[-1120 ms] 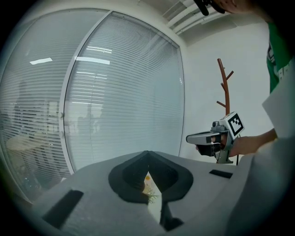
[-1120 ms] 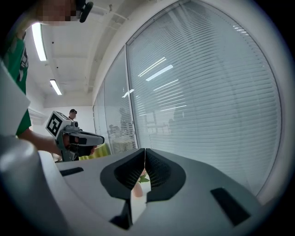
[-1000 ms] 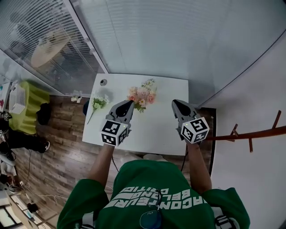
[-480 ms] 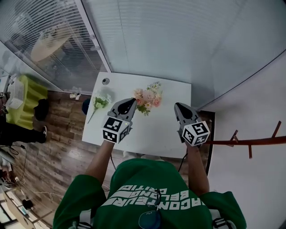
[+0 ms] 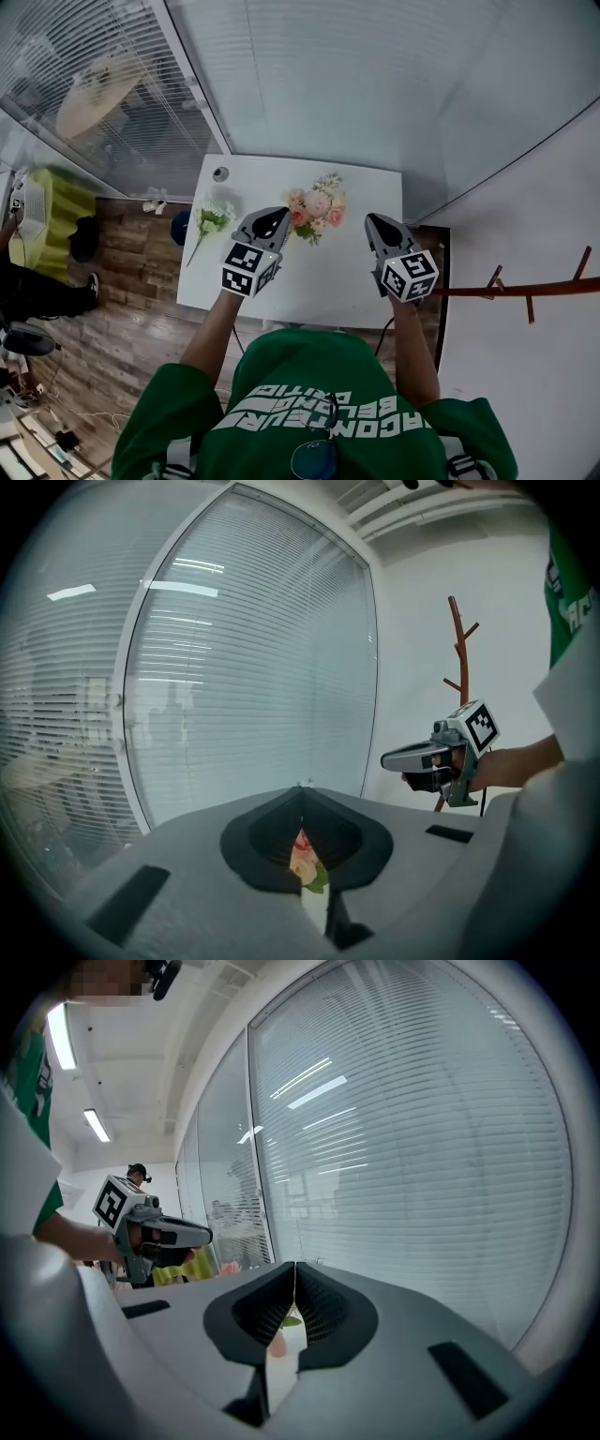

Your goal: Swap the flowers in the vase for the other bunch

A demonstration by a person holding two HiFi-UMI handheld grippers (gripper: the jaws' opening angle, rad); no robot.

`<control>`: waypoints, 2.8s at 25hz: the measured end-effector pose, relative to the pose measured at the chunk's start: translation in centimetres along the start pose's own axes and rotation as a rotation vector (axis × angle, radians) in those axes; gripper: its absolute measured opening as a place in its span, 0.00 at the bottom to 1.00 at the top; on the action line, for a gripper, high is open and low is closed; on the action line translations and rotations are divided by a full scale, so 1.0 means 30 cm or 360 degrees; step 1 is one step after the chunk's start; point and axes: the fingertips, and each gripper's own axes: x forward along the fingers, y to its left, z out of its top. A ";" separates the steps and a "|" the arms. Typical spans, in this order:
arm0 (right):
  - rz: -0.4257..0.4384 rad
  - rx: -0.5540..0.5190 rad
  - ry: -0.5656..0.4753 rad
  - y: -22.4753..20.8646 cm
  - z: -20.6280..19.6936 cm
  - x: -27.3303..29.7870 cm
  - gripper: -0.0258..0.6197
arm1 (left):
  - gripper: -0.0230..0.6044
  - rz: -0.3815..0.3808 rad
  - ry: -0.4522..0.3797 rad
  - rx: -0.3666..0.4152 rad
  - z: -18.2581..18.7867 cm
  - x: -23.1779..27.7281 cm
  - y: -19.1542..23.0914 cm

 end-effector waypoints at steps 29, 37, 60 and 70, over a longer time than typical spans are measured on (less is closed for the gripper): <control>-0.0129 0.0097 0.0167 -0.005 -0.145 0.032 0.06 | 0.37 -0.0255 0.0367 0.0216 -0.243 0.198 -0.012; -0.0131 0.0108 0.0180 -0.002 -0.158 0.038 0.06 | 0.19 -0.0239 0.0322 0.0201 -0.237 0.201 -0.001; -0.0149 0.0104 0.0135 0.008 -0.138 0.010 0.06 | 0.15 -0.0264 0.0060 0.0146 -0.027 0.093 -0.015; -0.0170 0.0077 0.0023 0.003 -0.049 -0.027 0.06 | 0.14 -0.0291 -0.0108 0.0168 0.145 0.051 -0.052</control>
